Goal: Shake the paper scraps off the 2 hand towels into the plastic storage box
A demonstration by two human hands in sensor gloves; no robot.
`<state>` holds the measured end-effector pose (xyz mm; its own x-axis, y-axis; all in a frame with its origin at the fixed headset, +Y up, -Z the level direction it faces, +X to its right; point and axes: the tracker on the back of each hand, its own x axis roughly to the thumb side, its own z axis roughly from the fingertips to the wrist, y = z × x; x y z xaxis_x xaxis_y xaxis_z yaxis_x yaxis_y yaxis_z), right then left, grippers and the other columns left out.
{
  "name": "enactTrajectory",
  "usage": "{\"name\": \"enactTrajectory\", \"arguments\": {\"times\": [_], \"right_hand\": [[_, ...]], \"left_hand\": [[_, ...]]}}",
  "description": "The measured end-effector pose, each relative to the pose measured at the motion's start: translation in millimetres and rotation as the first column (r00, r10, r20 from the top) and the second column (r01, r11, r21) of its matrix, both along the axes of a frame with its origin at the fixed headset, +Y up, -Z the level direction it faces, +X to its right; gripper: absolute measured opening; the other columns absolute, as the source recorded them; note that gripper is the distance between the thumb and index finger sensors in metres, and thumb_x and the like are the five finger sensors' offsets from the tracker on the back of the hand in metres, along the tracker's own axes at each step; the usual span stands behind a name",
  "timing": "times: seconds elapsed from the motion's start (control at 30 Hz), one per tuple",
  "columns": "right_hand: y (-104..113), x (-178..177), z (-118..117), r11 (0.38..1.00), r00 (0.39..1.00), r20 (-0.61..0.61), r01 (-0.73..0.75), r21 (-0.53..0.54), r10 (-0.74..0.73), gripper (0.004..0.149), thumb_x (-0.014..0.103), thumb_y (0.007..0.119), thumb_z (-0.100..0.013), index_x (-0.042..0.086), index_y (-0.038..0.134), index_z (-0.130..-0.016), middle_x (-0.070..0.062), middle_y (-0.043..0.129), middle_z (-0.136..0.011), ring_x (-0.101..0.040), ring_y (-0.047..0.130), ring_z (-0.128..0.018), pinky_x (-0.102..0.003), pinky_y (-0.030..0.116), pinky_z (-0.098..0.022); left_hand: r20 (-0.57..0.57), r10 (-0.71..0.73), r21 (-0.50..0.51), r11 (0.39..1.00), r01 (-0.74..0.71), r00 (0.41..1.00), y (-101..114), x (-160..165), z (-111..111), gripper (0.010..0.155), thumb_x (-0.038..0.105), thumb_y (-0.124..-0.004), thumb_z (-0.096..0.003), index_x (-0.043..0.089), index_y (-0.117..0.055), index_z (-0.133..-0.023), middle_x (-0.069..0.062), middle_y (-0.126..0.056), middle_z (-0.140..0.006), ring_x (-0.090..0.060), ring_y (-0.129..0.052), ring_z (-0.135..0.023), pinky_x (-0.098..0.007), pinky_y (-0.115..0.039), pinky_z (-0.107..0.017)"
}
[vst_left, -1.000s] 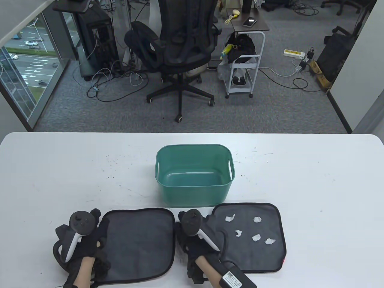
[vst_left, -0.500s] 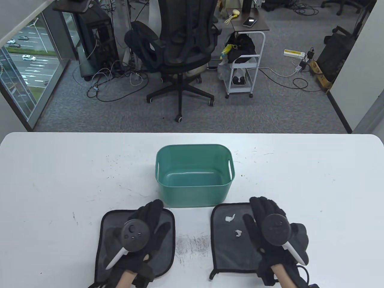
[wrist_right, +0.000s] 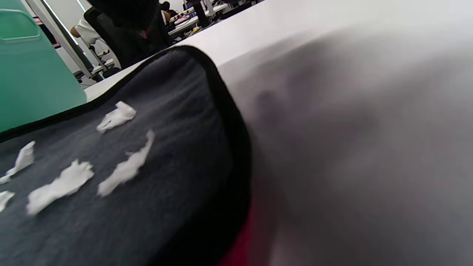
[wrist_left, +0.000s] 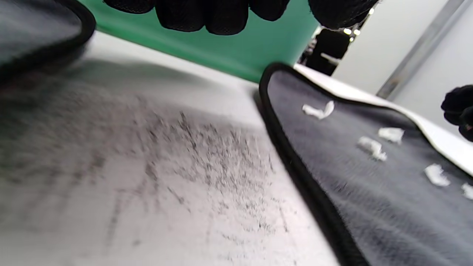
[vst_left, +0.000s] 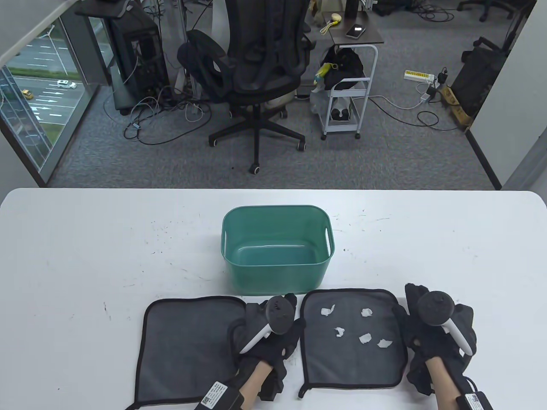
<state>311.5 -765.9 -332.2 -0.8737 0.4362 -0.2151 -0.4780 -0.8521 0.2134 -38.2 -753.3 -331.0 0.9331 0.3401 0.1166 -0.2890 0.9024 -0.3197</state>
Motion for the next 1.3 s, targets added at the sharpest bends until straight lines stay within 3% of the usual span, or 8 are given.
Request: {"name": "enactTrajectory", "arguments": {"times": [0.27,0.33,0.67,1.0,1.3], "right_hand": [[-12.0,-6.6,-3.0,0.997,0.998,-0.040,0.046,-0.069,-0.049,0.067,0.049,0.074,-0.051,0.021,0.052,-0.108,-0.013,0.050,-0.114,-0.046,0.056,-0.102,-0.063,0.047,-0.073],[-12.6,-6.9,-2.8,0.998,0.999,-0.030,0.035,-0.060,-0.037,0.067,0.049,0.074,-0.051,0.021,0.053,-0.108,-0.013,0.051,-0.114,-0.045,0.056,-0.101,-0.062,0.046,-0.073],[-13.0,-3.7,-3.0,0.999,0.999,0.041,0.029,-0.033,-0.027,0.066,0.047,0.074,-0.051,0.019,0.053,-0.107,-0.014,0.052,-0.113,-0.041,0.061,-0.098,-0.057,0.051,-0.073],[-16.5,-13.0,-5.7,0.990,0.993,0.052,-0.101,-0.095,0.106,0.065,0.047,0.074,-0.051,0.018,0.056,-0.107,-0.011,0.046,-0.115,-0.040,0.054,-0.101,-0.056,0.048,-0.074],[-20.3,-12.7,-8.5,0.979,0.983,0.090,-0.146,-0.140,0.160,0.065,0.046,0.075,-0.052,0.020,0.054,-0.107,-0.011,0.041,-0.116,-0.040,0.046,-0.103,-0.057,0.043,-0.075]], "left_hand": [[-0.087,-0.038,-0.049,0.998,0.034,0.995,-20.5,23.0,-7.3,0.071,0.056,-0.065,-0.0575,0.023,-0.046,-0.118,-0.013,-0.058,-0.121,-0.043,-0.057,-0.110,-0.062,-0.054,-0.078],[-0.099,-0.063,-0.019,0.998,0.062,0.993,-21.7,27.3,-8.3,0.073,0.056,-0.065,-0.0571,0.021,-0.045,-0.118,-0.013,-0.060,-0.121,-0.043,-0.059,-0.109,-0.062,-0.055,-0.078],[-0.200,-0.095,-0.054,0.995,0.086,0.975,-26.4,38.8,-17.0,0.070,0.052,-0.065,-0.0582,0.019,-0.048,-0.118,-0.013,-0.060,-0.118,-0.041,-0.054,-0.106,-0.062,-0.054,-0.078],[-0.218,-0.180,-0.089,0.982,0.164,0.959,-35.1,50.9,-18.0,0.067,0.050,-0.063,-0.0601,0.021,-0.045,-0.119,-0.011,-0.048,-0.119,-0.040,-0.043,-0.106,-0.062,-0.046,-0.079],[-0.260,-0.123,-0.089,0.991,0.103,0.958,-35.4,48.4,-20.1,0.055,0.047,-0.065,-0.0598,0.030,-0.055,-0.111,-0.010,-0.048,-0.117,-0.039,-0.042,-0.105,-0.062,-0.043,-0.079]]}}
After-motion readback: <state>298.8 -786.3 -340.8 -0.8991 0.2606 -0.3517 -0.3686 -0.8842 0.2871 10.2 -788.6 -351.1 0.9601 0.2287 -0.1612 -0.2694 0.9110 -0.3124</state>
